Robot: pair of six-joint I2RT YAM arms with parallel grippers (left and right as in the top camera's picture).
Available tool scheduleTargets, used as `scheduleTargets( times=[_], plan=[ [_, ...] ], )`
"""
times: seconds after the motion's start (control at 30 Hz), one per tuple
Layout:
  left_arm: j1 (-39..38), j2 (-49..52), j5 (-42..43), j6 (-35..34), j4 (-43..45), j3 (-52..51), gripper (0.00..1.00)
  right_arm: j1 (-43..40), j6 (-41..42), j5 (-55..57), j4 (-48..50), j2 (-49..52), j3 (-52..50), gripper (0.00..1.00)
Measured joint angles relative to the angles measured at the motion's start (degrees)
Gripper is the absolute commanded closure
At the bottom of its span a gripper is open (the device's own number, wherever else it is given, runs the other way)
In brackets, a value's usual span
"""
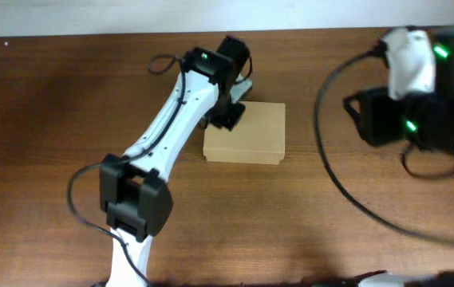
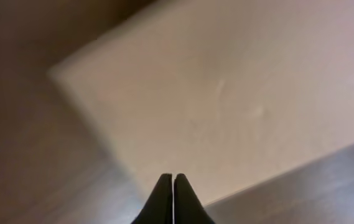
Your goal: Pack container
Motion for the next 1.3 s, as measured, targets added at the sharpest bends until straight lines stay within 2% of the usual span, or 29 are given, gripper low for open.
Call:
scheduleTargets(
  times=[0.13,0.3,0.47,0.6,0.77,0.97,1.07,1.13,1.3],
  plan=[
    [-0.15,-7.58,-5.9,-3.19,-2.97,9.03,0.84,0.0,1.46,4.02,0.0,-7.43,0.02,0.23],
    [-0.15,-24.59,-16.17,-10.01,-7.72,16.46,0.79,0.0,4.24,8.37,0.02,-16.7,-3.02,0.15],
    [-0.13,-40.41,-25.0,-17.88,-14.53,17.86,0.71,0.0,5.9,9.97,0.0,-24.5,-14.38,0.08],
    [-0.15,-49.05,-27.56,-22.05,-16.13,16.74,0.64,0.0,6.4,10.23,0.0,-28.79,-26.08,0.06],
    [-0.15,-58.69,-28.98,-25.53,-16.26,8.74,0.57,0.0,7.17,10.45,0.0,-35.36,-38.97,0.06],
    [-0.13,-71.73,-33.29,-29.68,-16.31,-9.66,0.54,0.0,9.29,13.75,0.04,-47.32,-49.55,0.07],
    [-0.15,-77.61,-35.01,-31.67,-16.39,-18.73,0.53,-0.02,11.02,16.11,0.0,-53.62,-52.98,0.07],
    [-0.15,-81.66,-35.85,-33.18,-16.48,-24.7,0.52,-0.24,12.87,17.88,0.0,-57.96,-54.29,0.01],
    [-0.15,-91.01,-37.88,-36.59,-16.31,-35.98,0.46,-4.33,15.06,21.16,0.0,-66.97,-54.8,0.01]
  ],
)
